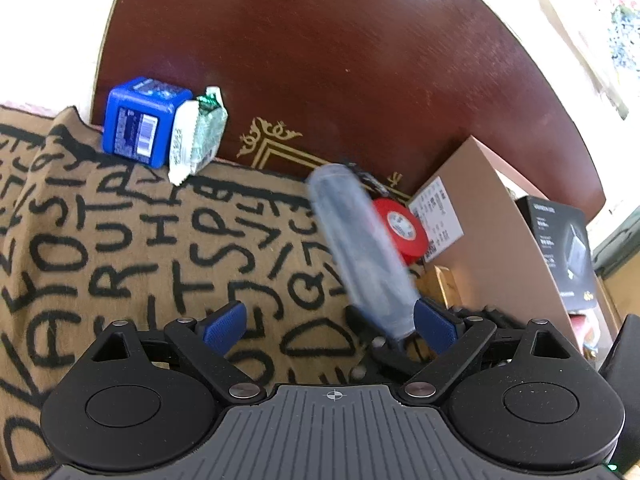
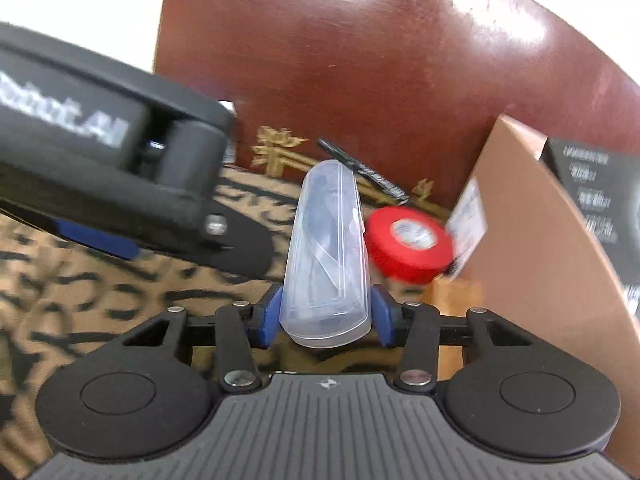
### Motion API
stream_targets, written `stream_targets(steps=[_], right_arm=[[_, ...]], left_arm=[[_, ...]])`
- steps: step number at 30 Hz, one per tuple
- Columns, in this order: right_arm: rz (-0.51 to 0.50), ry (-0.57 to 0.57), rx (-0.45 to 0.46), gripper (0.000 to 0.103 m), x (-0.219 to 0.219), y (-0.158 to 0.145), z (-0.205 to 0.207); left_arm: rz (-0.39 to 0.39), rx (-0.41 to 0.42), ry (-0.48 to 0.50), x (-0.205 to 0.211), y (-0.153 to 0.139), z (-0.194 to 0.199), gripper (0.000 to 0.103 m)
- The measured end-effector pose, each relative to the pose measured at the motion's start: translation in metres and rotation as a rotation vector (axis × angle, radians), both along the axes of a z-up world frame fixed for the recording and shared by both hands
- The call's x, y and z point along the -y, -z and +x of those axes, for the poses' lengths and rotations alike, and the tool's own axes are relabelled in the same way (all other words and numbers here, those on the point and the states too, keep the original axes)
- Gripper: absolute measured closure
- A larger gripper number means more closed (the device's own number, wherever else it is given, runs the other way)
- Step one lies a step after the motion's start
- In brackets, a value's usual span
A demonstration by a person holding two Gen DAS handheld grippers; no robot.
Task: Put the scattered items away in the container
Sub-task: 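Close the left gripper on the clear plastic case and lift it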
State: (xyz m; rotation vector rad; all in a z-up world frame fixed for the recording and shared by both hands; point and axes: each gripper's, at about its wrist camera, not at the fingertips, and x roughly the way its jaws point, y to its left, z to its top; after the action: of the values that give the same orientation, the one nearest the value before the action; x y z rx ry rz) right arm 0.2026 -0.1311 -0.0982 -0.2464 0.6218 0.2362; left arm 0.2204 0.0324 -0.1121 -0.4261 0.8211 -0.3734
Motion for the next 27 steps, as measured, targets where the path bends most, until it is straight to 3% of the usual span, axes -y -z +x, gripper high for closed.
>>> stream_targets(steps=[7,13,18,23,27], right_arm=[[0.126,-0.124,-0.114,0.051,0.016,-0.003,-0.054],[0.134,-0.173,-0.137,0.051,0.027,-0.005,-0.11],[0.111,-0.199,-0.142,0.051,0.033,-0.004,-0.152],[0.115,-0.206,-0.165,0.051,0.042,-0.012,-0.161],[0.125,-0.209,-0.182,0.051,0.058,-0.012,-0.191]], left_arm=[[0.026,-0.033,0.03,0.013,0.005,-0.027,0.007],[0.051,-0.069,0.047,0.033,0.007,-0.058,0.008],[0.128,-0.09,0.057,0.049,0.008,-0.086,0.02],[0.118,-0.122,0.036,0.061,0.007,-0.117,0.026],[0.145,-0.122,0.033,0.077,0.007,-0.145,0.034]])
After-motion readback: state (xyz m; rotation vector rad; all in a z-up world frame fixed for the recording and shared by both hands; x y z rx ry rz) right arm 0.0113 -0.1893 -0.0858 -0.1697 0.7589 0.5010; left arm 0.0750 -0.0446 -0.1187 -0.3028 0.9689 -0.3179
